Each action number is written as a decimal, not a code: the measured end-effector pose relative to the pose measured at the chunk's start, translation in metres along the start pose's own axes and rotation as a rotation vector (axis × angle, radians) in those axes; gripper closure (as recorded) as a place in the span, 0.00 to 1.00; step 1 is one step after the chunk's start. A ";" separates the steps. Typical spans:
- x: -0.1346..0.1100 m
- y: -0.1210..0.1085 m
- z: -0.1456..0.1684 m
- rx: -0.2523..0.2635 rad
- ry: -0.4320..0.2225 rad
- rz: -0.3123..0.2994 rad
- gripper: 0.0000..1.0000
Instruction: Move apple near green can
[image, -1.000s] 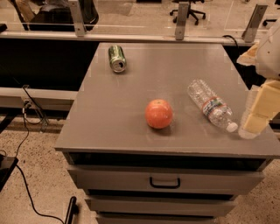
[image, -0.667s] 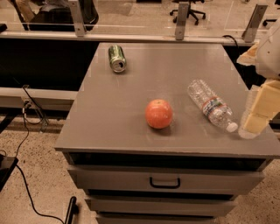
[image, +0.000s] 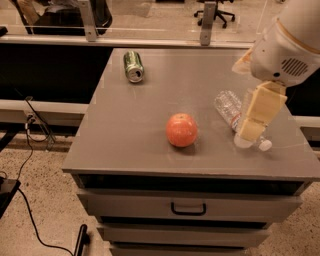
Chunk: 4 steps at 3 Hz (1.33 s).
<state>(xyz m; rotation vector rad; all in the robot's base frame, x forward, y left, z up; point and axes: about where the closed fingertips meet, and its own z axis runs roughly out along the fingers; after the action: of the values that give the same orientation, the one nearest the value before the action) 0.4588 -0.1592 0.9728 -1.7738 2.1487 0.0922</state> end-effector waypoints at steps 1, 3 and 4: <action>-0.063 -0.011 0.026 -0.064 -0.114 -0.080 0.00; -0.115 -0.019 0.057 -0.136 -0.189 -0.155 0.00; -0.108 -0.019 0.060 -0.133 -0.176 -0.139 0.00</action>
Offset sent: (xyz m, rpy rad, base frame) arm 0.0693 0.1746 -0.0266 0.2376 0.0894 0.3338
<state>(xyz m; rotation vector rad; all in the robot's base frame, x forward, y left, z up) 0.5068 -0.0454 0.9533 -1.9064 1.9307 0.3500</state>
